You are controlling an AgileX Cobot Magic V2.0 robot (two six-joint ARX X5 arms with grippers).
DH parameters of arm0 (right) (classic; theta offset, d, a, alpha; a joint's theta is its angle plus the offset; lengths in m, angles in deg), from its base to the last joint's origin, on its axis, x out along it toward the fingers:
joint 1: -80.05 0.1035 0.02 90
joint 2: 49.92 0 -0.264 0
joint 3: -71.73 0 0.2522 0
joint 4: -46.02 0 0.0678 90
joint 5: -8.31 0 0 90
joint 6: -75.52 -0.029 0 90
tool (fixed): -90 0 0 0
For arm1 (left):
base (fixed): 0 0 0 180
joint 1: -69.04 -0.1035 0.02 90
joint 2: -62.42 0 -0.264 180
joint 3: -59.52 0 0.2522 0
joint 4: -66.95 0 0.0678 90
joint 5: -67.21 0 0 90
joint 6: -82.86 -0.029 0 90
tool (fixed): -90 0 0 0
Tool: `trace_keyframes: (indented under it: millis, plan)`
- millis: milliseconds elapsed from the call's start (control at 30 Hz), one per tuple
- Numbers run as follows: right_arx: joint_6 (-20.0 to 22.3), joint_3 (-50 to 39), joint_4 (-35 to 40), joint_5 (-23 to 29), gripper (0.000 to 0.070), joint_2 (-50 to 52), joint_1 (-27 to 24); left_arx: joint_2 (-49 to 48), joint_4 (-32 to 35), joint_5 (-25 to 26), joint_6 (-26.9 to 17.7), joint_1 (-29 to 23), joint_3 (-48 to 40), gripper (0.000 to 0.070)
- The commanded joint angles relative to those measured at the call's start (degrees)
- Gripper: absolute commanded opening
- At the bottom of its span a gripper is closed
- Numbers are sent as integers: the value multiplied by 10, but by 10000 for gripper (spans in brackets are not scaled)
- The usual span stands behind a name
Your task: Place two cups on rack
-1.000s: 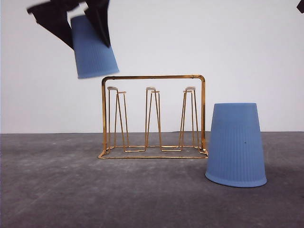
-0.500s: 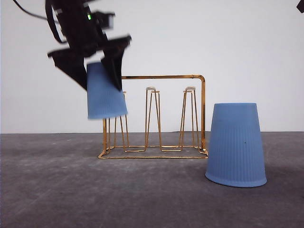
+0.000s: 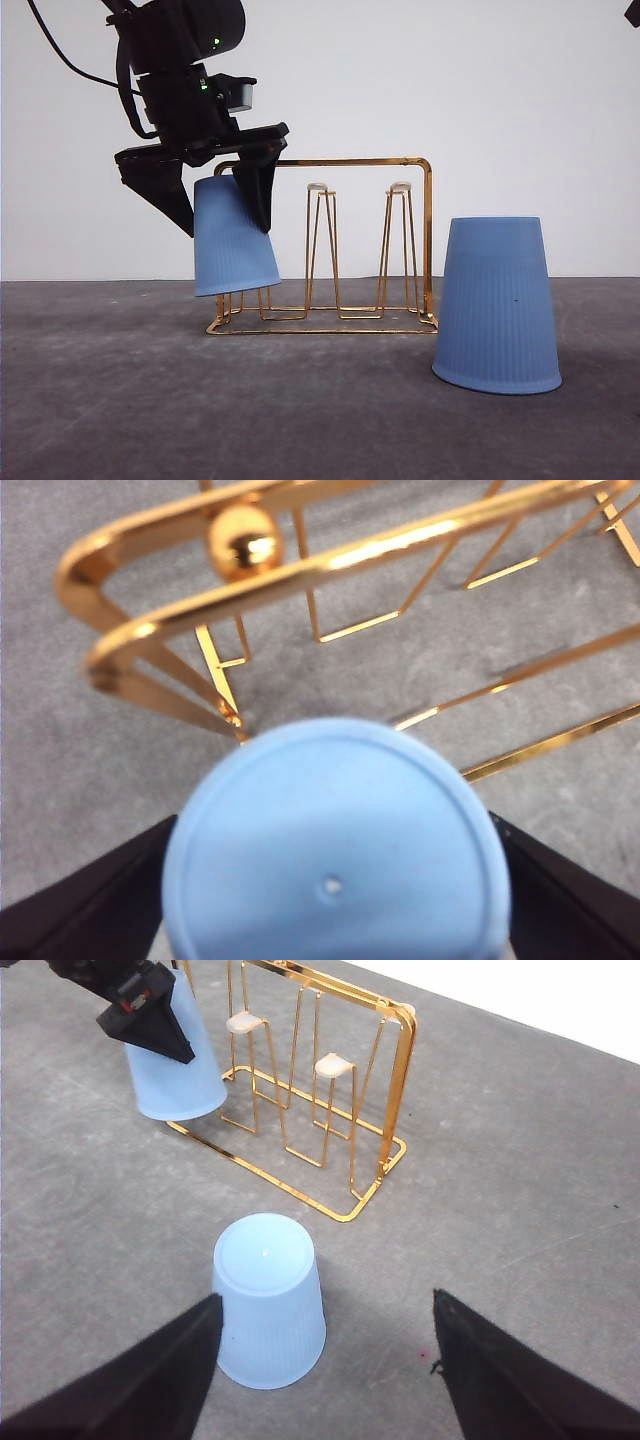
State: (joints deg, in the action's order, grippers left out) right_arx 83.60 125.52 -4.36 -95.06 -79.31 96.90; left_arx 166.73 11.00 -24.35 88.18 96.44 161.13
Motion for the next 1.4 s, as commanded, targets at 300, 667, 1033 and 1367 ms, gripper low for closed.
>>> trace_keyframes:
  millis: [300, 667, 1033, 1367]
  plan:
    - [-23, 6, 4, -2, 424, -1, 2, -20, -239, 83, -31, -12, 138, 390]
    - [-67, 6, 6, -64, 436, -44, 3, -177, -156, 133, -23, -13, -42, 343]
    - [-74, 6, 50, -61, 577, -210, 22, -451, 92, 136, 136, -16, -418, 348]
    - [-74, 6, 172, -44, 593, -371, 48, -514, 79, 131, 151, -16, -458, 352]
